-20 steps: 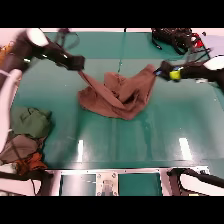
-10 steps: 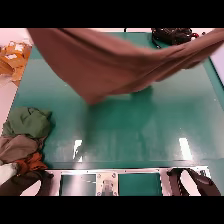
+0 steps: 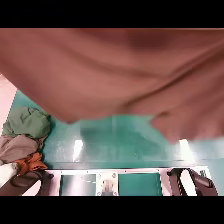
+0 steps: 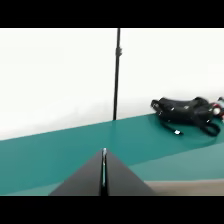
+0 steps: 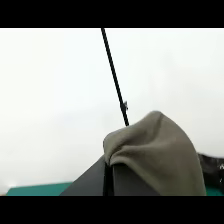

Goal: Fold the shirts.

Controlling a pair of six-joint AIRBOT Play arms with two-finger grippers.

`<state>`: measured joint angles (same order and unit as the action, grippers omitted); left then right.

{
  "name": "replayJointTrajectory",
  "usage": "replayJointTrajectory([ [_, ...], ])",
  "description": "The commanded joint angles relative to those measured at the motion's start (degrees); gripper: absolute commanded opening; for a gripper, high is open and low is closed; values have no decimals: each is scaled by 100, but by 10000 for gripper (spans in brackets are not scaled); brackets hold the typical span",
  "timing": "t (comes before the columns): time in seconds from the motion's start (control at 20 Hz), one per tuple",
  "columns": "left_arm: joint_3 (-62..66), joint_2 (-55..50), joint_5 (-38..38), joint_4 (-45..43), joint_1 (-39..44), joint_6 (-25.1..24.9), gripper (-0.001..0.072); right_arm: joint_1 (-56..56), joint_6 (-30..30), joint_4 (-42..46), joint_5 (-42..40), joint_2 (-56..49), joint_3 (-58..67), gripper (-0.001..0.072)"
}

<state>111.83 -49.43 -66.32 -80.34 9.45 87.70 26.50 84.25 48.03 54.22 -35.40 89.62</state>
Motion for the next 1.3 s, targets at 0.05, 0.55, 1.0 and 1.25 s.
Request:
replayJointTrajectory([
  [0.05, -1226, -240, 647, -192, -4, -83, 19, -227, -289, -153, 313, -553, -811, 16],
  [0.55, -1840, -4085, 2673, 1475, 9, -612, 19, -831, -1147, -155, -1268, -4089, -2052, 16],
  [1.0, -1534, -4942, 1569, 2026, -262, -870, 650, -411, -1141, 612, -861, -5270, -1443, 334],
  [1.25, -1034, -4909, -748, 2039, -935, -868, 73, 787, -1145, 883, 1132, -4883, -1587, 183],
])
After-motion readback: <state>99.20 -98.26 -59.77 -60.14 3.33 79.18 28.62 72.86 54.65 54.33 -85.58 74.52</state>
